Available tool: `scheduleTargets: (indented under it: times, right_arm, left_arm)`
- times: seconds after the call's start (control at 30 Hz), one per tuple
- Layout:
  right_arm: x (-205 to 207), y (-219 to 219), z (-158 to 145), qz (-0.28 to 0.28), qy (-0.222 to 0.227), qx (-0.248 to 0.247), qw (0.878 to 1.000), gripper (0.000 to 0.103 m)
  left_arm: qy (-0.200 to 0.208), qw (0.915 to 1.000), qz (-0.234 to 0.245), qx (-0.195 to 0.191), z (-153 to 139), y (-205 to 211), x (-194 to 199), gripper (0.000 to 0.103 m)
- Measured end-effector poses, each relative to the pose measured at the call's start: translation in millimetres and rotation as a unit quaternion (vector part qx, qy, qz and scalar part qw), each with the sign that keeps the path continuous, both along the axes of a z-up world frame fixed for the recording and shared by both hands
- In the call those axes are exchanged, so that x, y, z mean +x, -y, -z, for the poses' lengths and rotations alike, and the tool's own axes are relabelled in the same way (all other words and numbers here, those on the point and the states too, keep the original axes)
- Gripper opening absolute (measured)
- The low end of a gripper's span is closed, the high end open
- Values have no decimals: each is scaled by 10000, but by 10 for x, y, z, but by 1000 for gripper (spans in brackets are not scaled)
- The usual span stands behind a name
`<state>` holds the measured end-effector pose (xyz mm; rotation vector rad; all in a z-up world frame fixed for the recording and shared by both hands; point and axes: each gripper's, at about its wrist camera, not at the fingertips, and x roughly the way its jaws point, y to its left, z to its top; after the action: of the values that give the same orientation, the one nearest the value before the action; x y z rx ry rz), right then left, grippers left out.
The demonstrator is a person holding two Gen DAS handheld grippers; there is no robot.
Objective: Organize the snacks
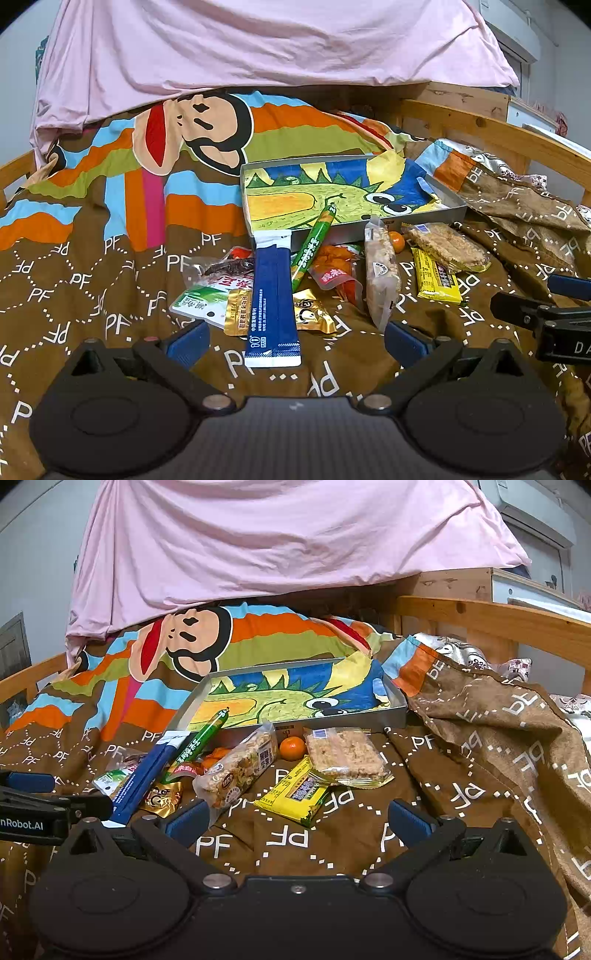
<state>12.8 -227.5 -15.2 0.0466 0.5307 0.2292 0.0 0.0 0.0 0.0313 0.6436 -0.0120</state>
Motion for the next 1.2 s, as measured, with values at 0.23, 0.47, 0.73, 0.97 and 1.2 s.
scheduleTargets:
  times: [0.23, 0.47, 0.73, 0.97, 1.2]
  right_arm:
    - [7, -7, 0, 2, -9, -8, 10000, 102]
    - [4, 7, -3, -3, -7, -3, 10000, 102]
    - [5, -1, 2, 0, -10, -4, 10000, 102]
    - [4, -4, -5, 3, -11, -5, 10000, 102]
    - [8, -9, 0, 5, -10, -3, 10000, 102]
  left_arm:
    - [-3, 10000, -6, -1, -1, 0, -3, 103]
    - [-4, 10000, -7, -1, 0, 2, -5, 103]
    - [-9, 10000, -9, -5, 0, 1, -4, 103]
    - [-13, 10000, -9, -9, 0, 0, -3, 103]
    - [-14, 10000, -5, -12, 27, -11, 15, 103]
